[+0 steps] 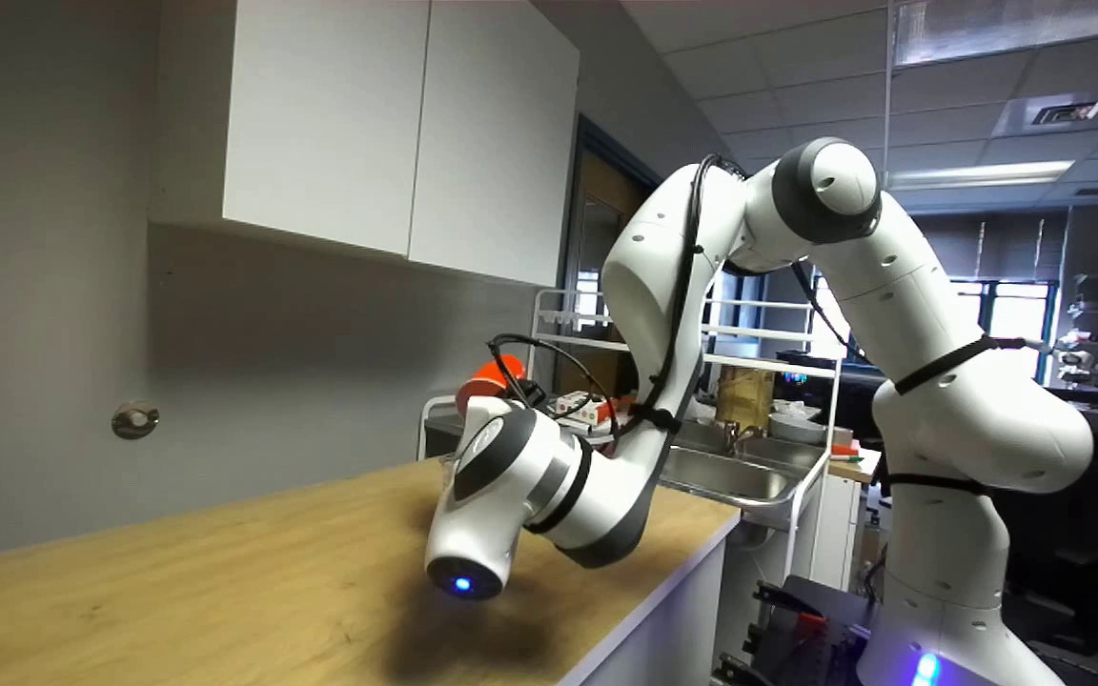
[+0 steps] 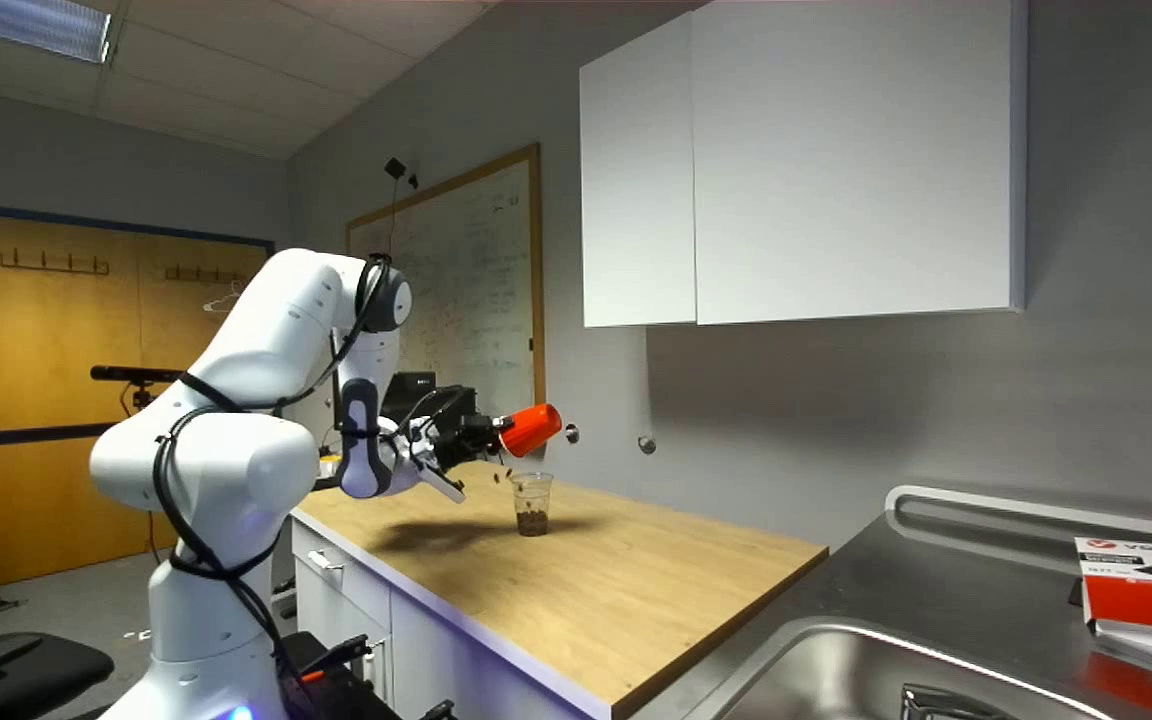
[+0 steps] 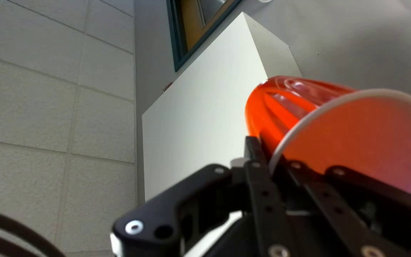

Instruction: Move the objects from the orange cup and put them in the glass cup

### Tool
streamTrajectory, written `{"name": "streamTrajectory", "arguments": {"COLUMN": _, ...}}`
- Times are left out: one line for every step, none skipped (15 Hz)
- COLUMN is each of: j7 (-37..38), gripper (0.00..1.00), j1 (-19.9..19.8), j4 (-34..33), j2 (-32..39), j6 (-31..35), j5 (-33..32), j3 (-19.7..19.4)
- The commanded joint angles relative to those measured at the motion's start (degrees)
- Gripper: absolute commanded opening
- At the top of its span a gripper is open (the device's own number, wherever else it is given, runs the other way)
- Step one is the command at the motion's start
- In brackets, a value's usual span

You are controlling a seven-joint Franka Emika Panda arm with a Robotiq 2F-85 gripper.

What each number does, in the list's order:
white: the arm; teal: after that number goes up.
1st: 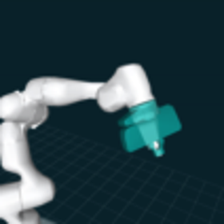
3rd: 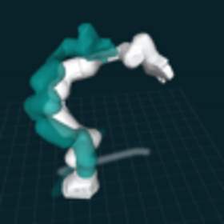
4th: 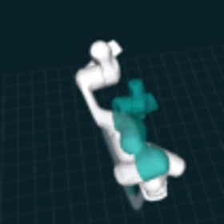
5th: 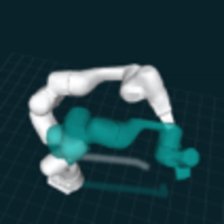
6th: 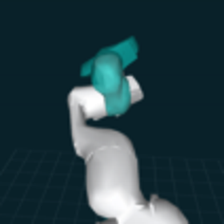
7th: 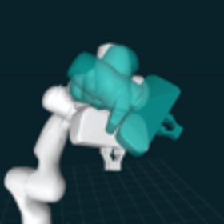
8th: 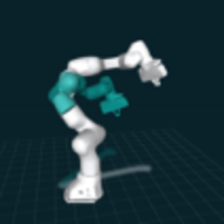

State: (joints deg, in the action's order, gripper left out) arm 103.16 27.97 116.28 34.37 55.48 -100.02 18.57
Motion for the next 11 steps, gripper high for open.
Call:
{"name": "streamTrajectory", "arguments": {"j7": 1.2, "gripper": 0.05, "j1": 0.0, "j4": -1.4, "j2": 2.0, "j6": -2.2, "j5": -0.3, "j3": 0.7}}
{"name": "streamTrajectory", "arguments": {"j7": 1.3, "gripper": 0.05, "j1": 0.1, "j4": -1.6, "j2": 2.3, "j6": -2.4, "j5": -0.3, "j3": 0.7}}
{"name": "streamTrajectory", "arguments": {"j7": 1.3, "gripper": 0.05, "j1": 0.0, "j4": -1.8, "j2": 2.6, "j6": -2.5, "j5": -0.3, "j3": 0.7}}
{"name": "streamTrajectory", "arguments": {"j7": 1.1, "gripper": 0.04, "j1": 0.0, "j4": -1.9, "j2": 2.7, "j6": -2.7, "j5": -0.1, "j3": 0.7}}
{"name": "streamTrajectory", "arguments": {"j7": 1.2, "gripper": 0.04, "j1": 0.0, "j4": -2.1, "j2": 2.8, "j6": -2.9, "j5": 0.0, "j3": 0.8}}
{"name": "streamTrajectory", "arguments": {"j7": 1.0, "gripper": 0.04, "j1": 0.0, "j4": -2.2, "j2": 2.9, "j6": -3.2, "j5": -0.1, "j3": 0.8}}
{"name": "streamTrajectory", "arguments": {"j7": 1.0, "gripper": 0.04, "j1": 0.1, "j4": -2.3, "j2": 2.9, "j6": -3.4, "j5": 0.0, "j3": 0.9}}
{"name": "streamTrajectory", "arguments": {"j7": 0.8, "gripper": 0.04, "j1": 0.1, "j4": -2.3, "j2": 2.8, "j6": -3.5, "j5": -0.1, "j3": 0.9}}
{"name": "streamTrajectory", "arguments": {"j7": 0.8, "gripper": 0.04, "j1": 0.2, "j4": -2.4, "j2": 2.6, "j6": -3.6, "j5": 0.0, "j3": 1.1}}
{"name": "streamTrajectory", "arguments": {"j7": 0.7, "gripper": 0.04, "j1": 0.2, "j4": -2.4, "j2": 2.5, "j6": -3.7, "j5": 0.0, "j3": 1.2}}
{"name": "streamTrajectory", "arguments": {"j7": 0.9, "gripper": 0.05, "j1": 0.2, "j4": -2.5, "j2": 2.3, "j6": -3.7, "j5": 0.2, "j3": 1.4}}
